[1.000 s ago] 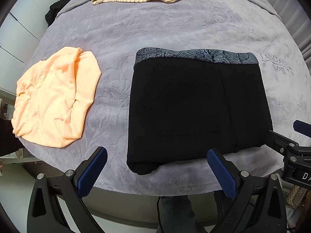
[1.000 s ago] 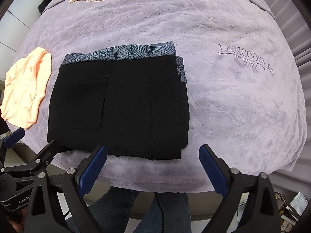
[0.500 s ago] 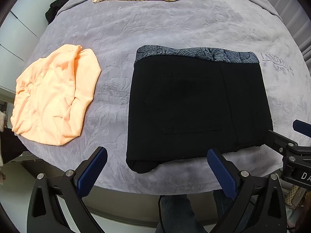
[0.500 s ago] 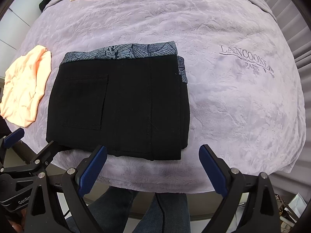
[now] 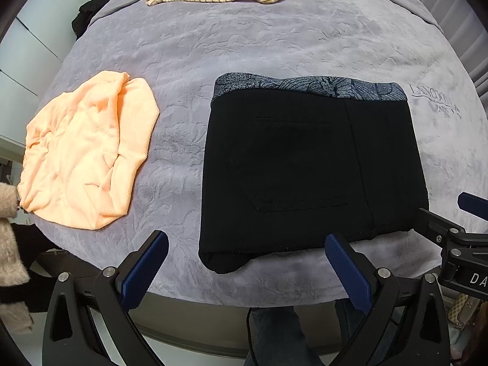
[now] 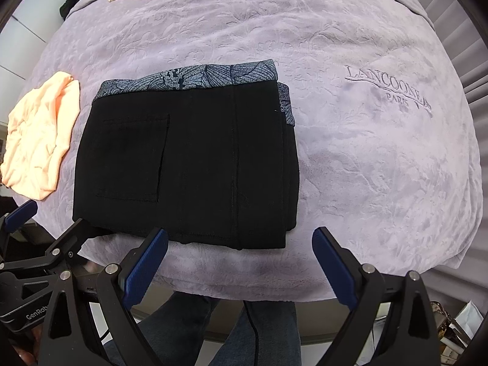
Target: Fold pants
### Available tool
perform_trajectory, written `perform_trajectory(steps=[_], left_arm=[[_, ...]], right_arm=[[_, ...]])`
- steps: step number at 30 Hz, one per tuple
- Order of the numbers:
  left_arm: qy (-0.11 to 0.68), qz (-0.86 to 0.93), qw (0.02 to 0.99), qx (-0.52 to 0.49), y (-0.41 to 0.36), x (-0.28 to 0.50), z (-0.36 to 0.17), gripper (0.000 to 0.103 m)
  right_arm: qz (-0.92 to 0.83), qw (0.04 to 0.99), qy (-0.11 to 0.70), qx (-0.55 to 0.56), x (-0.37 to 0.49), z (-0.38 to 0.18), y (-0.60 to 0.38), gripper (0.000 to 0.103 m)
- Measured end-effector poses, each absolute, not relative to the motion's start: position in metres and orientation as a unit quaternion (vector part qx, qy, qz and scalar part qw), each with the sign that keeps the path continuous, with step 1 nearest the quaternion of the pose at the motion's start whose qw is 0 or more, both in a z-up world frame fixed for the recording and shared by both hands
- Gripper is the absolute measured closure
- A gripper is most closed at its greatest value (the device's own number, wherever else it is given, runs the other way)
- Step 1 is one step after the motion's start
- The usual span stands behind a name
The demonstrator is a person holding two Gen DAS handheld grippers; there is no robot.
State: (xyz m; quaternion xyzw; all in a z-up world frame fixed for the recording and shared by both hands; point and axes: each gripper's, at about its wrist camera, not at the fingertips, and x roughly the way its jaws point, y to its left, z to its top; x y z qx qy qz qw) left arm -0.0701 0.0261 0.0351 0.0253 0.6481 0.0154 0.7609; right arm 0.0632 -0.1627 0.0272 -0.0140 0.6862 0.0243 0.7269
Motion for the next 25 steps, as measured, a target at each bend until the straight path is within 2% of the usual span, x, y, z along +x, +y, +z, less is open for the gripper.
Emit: perform_trajectory(steps=[25], left_arm=[[0.647,0.005,0.763,0.008,0.0261,-0.0656,0.033,0.0]], right_arm=[[0.025,0.724,0.689,-0.015,0.0657,0.0234,-0.1596,0.006]])
